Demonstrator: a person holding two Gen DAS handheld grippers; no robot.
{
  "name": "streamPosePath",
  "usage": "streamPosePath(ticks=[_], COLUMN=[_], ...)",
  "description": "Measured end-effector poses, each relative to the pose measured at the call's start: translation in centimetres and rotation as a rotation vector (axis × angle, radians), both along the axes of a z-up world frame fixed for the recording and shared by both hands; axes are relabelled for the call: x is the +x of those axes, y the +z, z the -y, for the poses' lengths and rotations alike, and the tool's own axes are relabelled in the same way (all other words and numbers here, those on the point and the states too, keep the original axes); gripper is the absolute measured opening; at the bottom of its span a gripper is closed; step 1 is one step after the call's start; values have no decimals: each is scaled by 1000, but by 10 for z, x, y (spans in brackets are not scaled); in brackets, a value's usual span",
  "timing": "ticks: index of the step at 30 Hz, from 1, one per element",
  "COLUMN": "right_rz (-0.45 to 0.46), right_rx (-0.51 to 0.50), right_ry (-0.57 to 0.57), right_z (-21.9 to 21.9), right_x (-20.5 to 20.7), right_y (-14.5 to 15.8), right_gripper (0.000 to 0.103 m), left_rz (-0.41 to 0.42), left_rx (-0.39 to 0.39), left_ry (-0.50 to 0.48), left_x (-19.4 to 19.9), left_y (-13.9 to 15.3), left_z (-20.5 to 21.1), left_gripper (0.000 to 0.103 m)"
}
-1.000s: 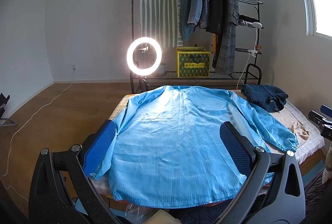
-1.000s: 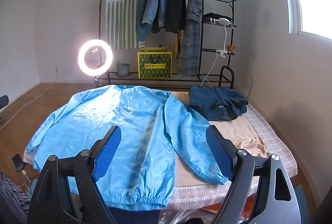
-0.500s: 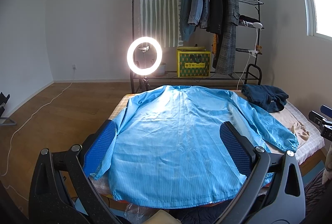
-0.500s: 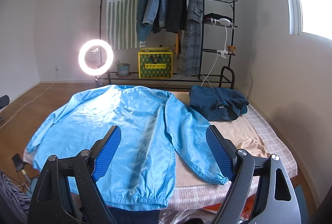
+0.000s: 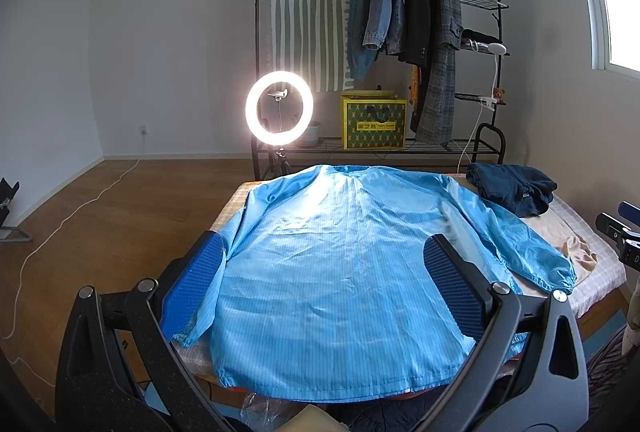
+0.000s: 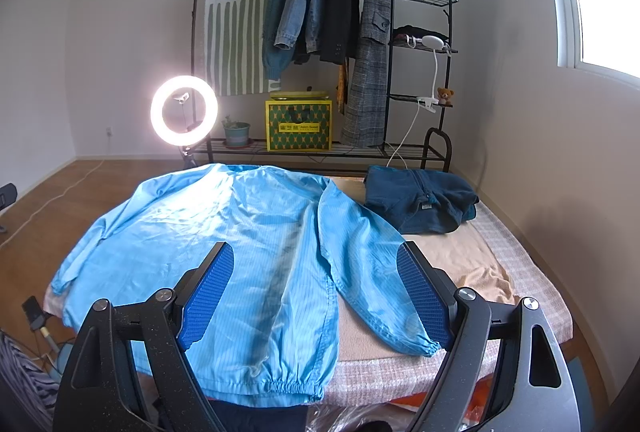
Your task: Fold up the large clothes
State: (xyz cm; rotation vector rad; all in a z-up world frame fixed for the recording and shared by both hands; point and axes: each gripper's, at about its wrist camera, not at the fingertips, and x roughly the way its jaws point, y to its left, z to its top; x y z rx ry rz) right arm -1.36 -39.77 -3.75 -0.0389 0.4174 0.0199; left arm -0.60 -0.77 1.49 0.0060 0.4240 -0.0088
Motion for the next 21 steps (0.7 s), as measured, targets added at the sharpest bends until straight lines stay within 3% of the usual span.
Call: streamPosePath(ticks=[12, 21], right_rz=[-2, -6], right_rx=[-4, -8], right_ry=[-4, 0], right_z=[2, -2], right_x=[1, 6], right_y=[5, 5], right_gripper=[84, 84], left_rz=[-7, -26], left_rx=[3, 5], left_ry=[7, 29], left_x=[2, 19], left_y=[2, -16], left_z=[-4, -13], left_gripper=[102, 102])
